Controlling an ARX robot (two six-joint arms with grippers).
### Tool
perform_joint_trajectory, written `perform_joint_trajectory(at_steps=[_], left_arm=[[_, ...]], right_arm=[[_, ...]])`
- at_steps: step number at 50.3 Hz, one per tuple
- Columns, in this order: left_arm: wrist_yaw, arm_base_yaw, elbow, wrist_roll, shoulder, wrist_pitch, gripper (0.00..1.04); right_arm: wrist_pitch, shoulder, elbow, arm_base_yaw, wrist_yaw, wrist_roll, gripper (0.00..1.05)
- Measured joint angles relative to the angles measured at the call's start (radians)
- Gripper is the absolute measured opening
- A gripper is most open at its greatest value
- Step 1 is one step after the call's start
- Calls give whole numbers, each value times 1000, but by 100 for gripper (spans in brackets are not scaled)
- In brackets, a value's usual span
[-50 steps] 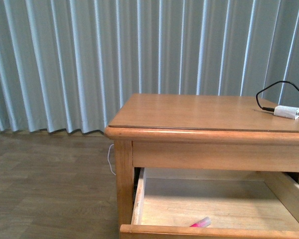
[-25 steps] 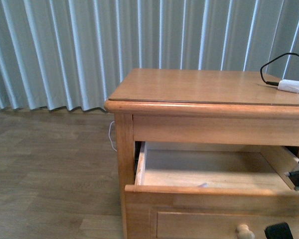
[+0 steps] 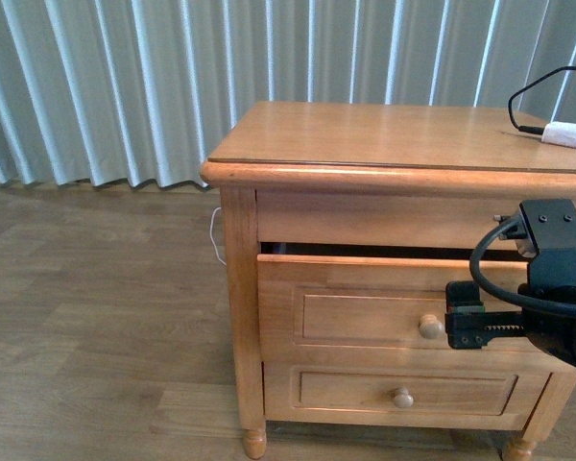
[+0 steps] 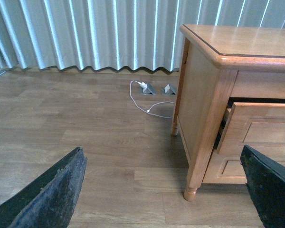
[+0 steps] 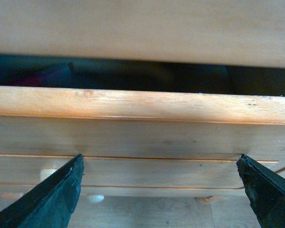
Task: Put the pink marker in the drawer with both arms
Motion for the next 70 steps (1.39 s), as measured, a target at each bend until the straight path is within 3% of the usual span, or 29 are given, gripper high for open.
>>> perform_joint_trajectory(at_steps=[16,39,54,65,70], left_arm=[[0,0,0,0,0,0,98],[0,0,0,0,0,0,98],[0,0,0,0,0,0,98],[0,0,0,0,0,0,98],[0,0,0,0,0,0,98]], right_arm=[[-11,86,120,4,29,46,96],[-70,-10,26,-5,-29,37,96],[-375,-489,-204,-22,-120,46,96],[-715,-926,-275,-23,-122,70,96],[-846,-1082,-278,-6,-70,68,96]])
